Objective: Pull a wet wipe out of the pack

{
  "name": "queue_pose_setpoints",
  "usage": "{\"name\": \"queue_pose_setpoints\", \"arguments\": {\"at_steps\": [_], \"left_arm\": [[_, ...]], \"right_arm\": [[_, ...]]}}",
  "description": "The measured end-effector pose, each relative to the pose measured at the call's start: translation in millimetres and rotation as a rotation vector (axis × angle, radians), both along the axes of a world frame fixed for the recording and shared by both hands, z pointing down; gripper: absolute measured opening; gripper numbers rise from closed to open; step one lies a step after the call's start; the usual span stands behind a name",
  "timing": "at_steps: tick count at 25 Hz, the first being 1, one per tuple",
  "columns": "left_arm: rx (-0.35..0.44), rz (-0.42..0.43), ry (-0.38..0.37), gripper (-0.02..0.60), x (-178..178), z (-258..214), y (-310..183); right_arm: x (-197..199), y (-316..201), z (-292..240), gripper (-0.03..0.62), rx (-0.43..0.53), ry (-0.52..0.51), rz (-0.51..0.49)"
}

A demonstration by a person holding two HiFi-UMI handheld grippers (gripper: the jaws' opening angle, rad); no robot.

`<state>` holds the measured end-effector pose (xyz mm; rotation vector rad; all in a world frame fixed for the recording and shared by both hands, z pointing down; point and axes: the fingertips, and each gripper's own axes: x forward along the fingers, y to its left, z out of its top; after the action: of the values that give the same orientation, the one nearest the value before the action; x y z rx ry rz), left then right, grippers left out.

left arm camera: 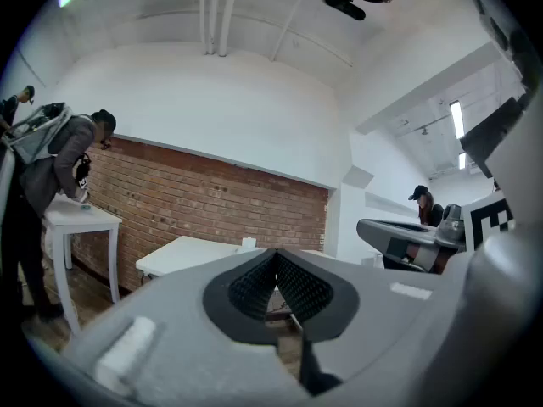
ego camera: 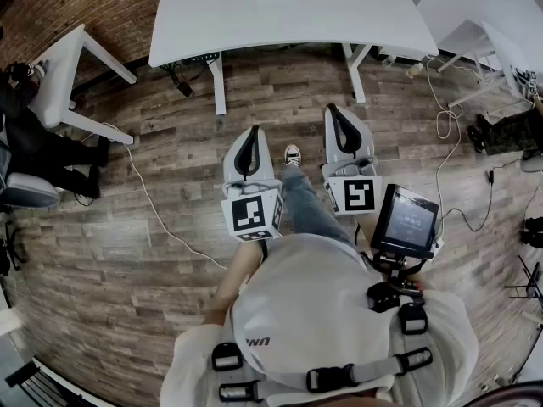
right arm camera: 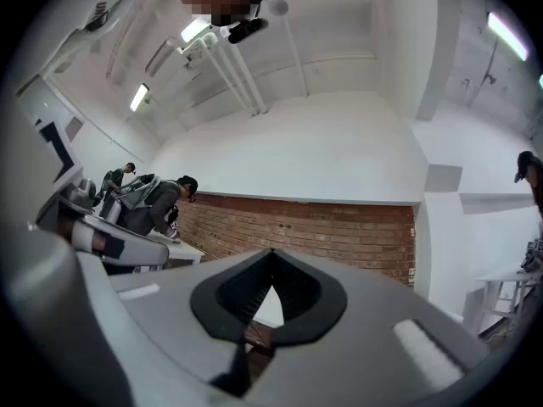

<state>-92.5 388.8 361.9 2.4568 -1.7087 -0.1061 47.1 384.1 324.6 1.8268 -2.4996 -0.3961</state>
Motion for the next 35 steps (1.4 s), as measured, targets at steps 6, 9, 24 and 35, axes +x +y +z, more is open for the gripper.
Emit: {"name": "queue_pose_setpoints", "arguments": {"at_steps": [6,9,24,35], "left_arm": [[0.012,-0.022,0.023,0.002,26.2,-8.4,-125.5],[0.014,-0.034,0.025,0.002,41.8,-11.1,-188.5],[-0.036,-0.076,0.012,0.002,62.0,2.5,-313.2],[-0.133,-0.008,-0.107,0.002,56.2,48.8,-418.9]], "right_arm": [[21.3,-124.3,-4.1,0.006,-0.034,-0.009,-0.011],[32.9,-190.0,-4.5,0.006,-0.056,-0.010,-0.034],[49.9,-331.9,0.7,0.006,-0.055,0.043,-0.123],[29.2,-457.0,42.8,0.101,-0.229,0.051,-0.257]]}}
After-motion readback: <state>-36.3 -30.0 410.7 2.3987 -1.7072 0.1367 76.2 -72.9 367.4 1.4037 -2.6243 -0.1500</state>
